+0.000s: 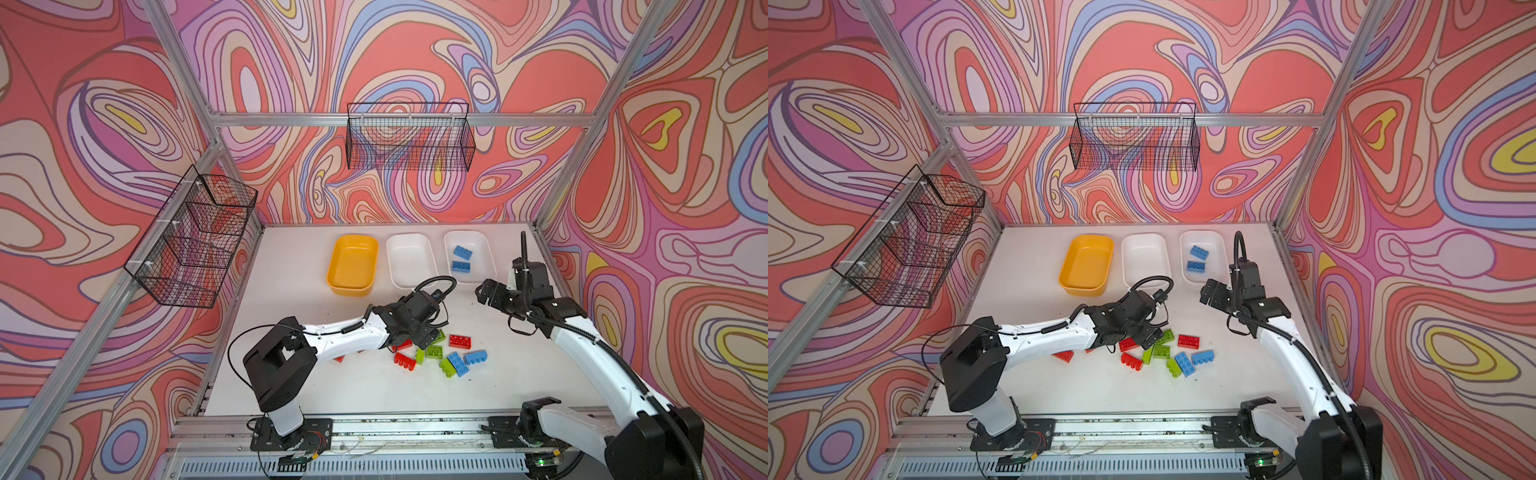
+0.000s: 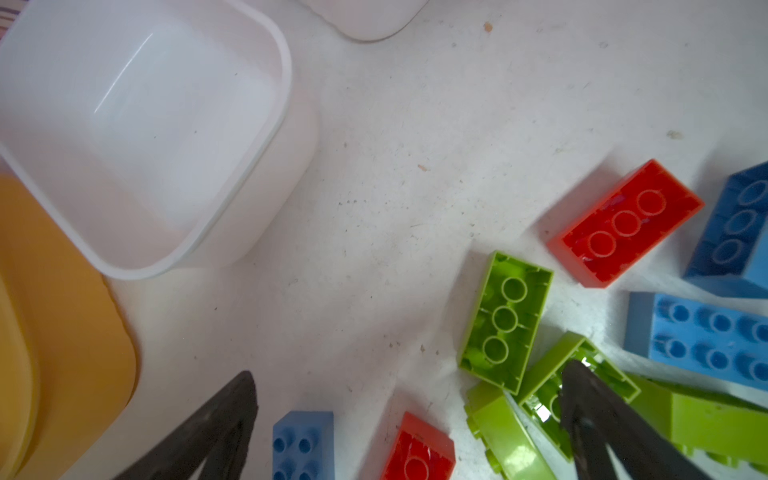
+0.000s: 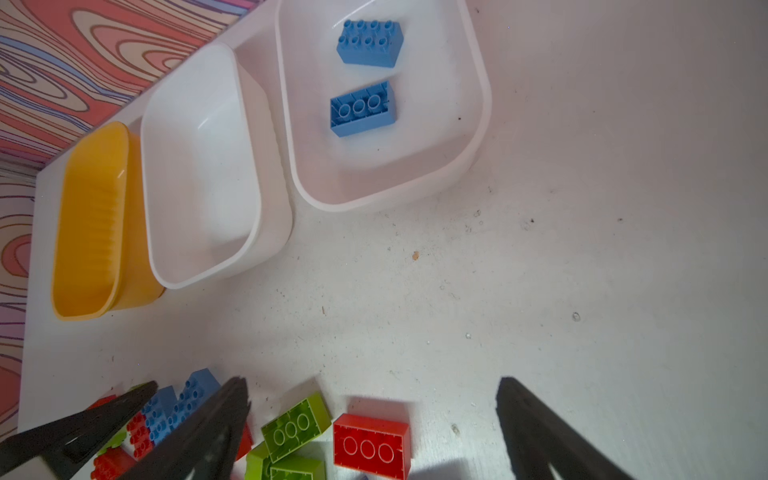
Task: Sort the legos into containers by color
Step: 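Grasp a lime-green brick with the left gripper while the right arm withdraws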
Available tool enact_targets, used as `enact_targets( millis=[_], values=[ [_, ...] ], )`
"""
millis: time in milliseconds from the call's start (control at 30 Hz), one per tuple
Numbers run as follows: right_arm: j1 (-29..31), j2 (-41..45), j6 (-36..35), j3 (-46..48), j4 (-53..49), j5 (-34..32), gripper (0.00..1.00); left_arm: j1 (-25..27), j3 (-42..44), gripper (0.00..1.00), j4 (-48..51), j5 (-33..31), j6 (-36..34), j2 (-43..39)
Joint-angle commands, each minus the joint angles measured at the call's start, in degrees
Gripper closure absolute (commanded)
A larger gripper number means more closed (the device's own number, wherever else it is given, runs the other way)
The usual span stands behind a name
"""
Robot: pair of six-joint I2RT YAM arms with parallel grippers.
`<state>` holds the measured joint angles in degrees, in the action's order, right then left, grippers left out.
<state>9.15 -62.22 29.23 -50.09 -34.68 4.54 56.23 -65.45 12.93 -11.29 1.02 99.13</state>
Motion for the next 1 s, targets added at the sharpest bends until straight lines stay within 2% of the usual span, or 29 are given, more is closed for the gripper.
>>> enact_targets(
  millis=[0, 233, 433, 633, 967],
  values=[
    [0.30, 2.21, 2.33, 2.28, 0.05, 0.57, 0.02, 0.53, -2.39, 0.00, -2.41, 2.88, -2.18, 2.47],
    [0.30, 3.52, 2.64, 2.62, -1.24, -0.59, 0.02, 1.54, -4.01, 0.01, -3.88, 3.42, -4.17, 6.88],
    [0.28, 4.57, 2.66, 3.06, -1.81, -0.90, 0.02, 1.56, -5.03, 0.04, -4.03, 4.85, -3.26, 9.93],
    [0.30, 4.95, 2.16, 3.35, -2.94, -2.39, 0.02, 1.53, -5.26, 0.05, -4.57, 1.61, -2.33, 11.93],
    [0.29, 6.03, 1.86, 4.59, -4.06, -3.11, 0.02, 1.48, -8.13, 0.14, -1.01, -0.13, -1.66, 14.93]
  ],
)
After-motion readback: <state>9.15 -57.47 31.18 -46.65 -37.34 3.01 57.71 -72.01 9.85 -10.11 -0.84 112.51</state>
